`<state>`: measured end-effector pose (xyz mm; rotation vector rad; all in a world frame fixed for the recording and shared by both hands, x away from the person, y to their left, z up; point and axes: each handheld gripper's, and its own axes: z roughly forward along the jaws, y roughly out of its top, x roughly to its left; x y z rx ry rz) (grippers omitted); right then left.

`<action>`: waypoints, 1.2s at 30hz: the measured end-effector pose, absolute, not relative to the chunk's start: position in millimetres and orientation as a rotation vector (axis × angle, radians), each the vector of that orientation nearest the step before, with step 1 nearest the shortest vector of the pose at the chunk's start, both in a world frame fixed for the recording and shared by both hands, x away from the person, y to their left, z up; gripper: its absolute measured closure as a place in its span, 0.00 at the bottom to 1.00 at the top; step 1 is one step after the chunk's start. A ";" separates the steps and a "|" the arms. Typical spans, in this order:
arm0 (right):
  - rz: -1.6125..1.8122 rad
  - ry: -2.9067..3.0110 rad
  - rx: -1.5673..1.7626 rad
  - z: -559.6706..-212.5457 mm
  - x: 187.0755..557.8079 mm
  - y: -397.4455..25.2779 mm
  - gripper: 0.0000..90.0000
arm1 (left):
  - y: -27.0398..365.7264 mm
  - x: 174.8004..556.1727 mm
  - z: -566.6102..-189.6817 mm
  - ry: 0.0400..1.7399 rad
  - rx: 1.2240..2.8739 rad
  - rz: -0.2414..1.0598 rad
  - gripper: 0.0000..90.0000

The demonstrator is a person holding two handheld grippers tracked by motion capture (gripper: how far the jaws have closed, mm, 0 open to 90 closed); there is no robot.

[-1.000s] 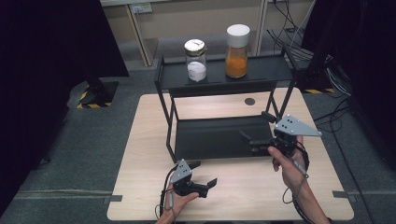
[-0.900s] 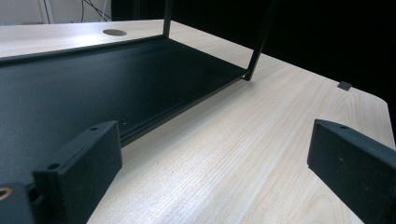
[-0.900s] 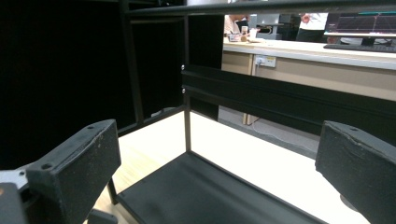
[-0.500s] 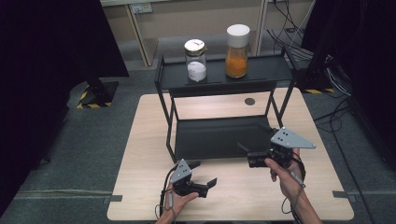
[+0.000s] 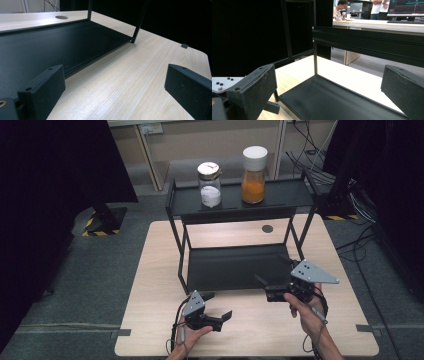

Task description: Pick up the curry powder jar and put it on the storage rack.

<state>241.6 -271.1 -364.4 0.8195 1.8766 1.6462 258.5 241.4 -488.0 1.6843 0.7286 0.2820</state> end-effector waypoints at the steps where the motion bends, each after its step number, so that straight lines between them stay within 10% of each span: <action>1: 1.646 1.877 0.819 -364.4 241.6 -271.1 0.01 | 241.6 258.4 -487.9 0.729 1.684 0.283 0.03; 36: 1.614 1.983 0.874 -417.1 235.1 -271.1 0.01 | 242.5 258.0 -487.5 0.727 1.681 0.287 0.03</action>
